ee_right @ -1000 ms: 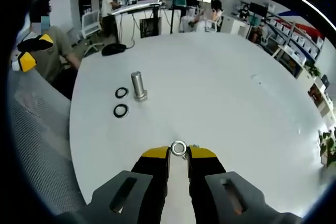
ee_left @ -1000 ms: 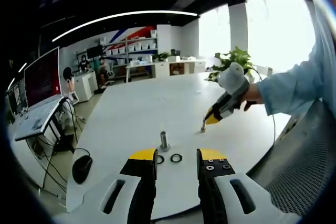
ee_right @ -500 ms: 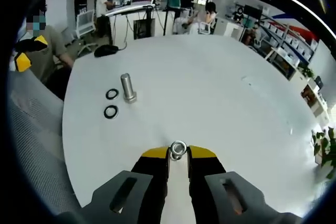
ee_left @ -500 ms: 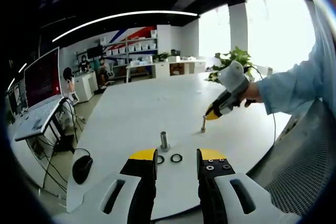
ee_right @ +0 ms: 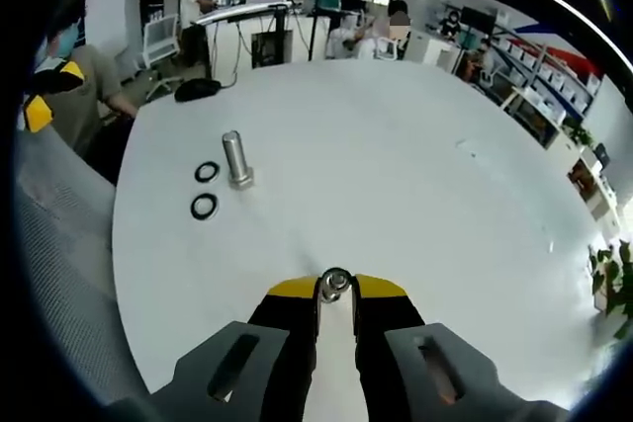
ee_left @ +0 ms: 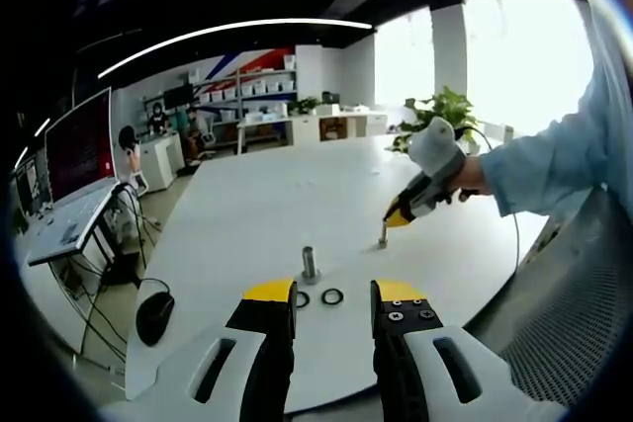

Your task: Place the washer onto the threaded stud by aligning its center hole with the stud, sliding it down to the base, and recovering from edge contact or off-axis alignment until the washer reaches the visible bottom stop.

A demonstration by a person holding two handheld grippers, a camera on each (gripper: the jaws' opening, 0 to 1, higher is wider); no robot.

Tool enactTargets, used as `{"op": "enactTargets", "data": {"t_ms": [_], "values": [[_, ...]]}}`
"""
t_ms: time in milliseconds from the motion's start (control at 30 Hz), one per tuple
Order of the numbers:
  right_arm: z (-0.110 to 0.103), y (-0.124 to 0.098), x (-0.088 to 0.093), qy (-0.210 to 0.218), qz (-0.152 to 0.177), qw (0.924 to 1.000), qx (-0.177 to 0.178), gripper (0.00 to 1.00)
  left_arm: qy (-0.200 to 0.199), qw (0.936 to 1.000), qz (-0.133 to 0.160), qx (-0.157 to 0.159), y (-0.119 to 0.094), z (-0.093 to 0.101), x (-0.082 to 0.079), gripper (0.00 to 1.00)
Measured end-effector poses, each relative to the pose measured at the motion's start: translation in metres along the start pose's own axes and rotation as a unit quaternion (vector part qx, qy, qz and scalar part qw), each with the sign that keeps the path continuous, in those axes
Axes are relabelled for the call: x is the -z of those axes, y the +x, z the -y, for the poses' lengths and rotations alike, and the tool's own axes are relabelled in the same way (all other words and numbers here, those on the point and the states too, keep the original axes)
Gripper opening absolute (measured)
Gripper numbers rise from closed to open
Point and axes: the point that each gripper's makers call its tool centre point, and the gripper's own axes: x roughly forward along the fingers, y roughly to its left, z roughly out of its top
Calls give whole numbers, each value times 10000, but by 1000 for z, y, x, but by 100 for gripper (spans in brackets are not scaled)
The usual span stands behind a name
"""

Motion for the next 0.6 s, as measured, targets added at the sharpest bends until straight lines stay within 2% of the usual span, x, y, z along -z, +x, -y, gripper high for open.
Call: {"op": "enactTargets", "data": {"t_ms": [433,600], "values": [[-2,3,-1,-51,-36,10000,-66,16,-6,10000,-1,-8,0,0,1,28],[-1,1,-7,-60,67,10000,-15,16,-7,10000,2,-9,0,0,1,28]]}}
